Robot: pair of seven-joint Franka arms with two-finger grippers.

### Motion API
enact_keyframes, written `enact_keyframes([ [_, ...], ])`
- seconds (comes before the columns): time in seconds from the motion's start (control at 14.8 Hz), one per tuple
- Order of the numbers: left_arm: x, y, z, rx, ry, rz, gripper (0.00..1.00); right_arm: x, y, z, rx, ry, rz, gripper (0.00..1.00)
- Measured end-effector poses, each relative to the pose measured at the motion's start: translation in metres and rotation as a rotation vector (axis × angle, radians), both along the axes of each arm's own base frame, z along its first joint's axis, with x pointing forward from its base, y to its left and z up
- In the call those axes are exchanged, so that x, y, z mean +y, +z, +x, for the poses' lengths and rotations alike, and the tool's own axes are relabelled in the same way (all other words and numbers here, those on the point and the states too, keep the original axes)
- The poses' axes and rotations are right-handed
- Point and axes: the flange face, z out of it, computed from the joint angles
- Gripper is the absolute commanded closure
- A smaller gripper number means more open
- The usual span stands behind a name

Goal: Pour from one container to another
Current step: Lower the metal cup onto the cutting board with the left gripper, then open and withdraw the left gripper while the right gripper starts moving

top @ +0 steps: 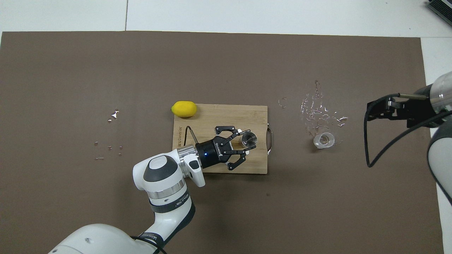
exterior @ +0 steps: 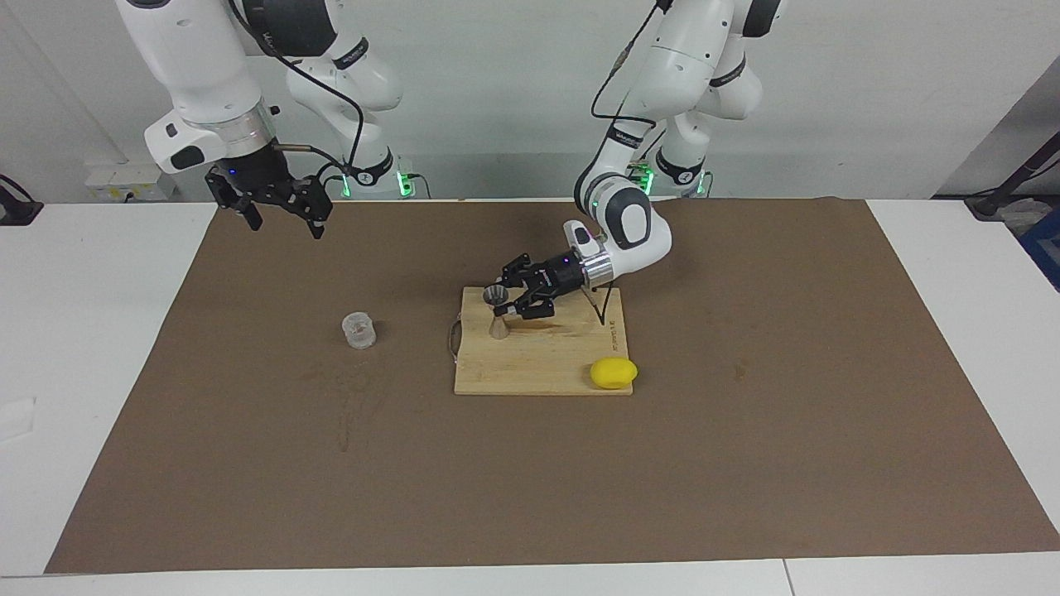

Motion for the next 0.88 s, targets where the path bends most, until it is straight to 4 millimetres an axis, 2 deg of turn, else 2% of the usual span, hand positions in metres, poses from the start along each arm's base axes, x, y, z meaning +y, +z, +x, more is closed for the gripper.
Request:
enact_keyframes([
  [0.07,0.0,0.0,0.0,0.0,0.0,0.0,0.0,0.0,0.0,0.0,0.0,0.0,0.0,0.0],
  [0.47,0.007,-0.004,0.004,0.005,0.014,0.003,0.0,0.0,0.0,0.0,0.0,0.0,0.0,0.0],
  [0.61,0.024,-0.007,0.014,0.007,0.04,0.008,0.0,0.0,0.0,0.0,0.0,0.0,0.0,0.0],
  [0.88,0.078,-0.015,0.032,-0.017,0.028,0.019,0.0,0.0,0.0,0.0,0.0,0.0,0.0,0.0],
])
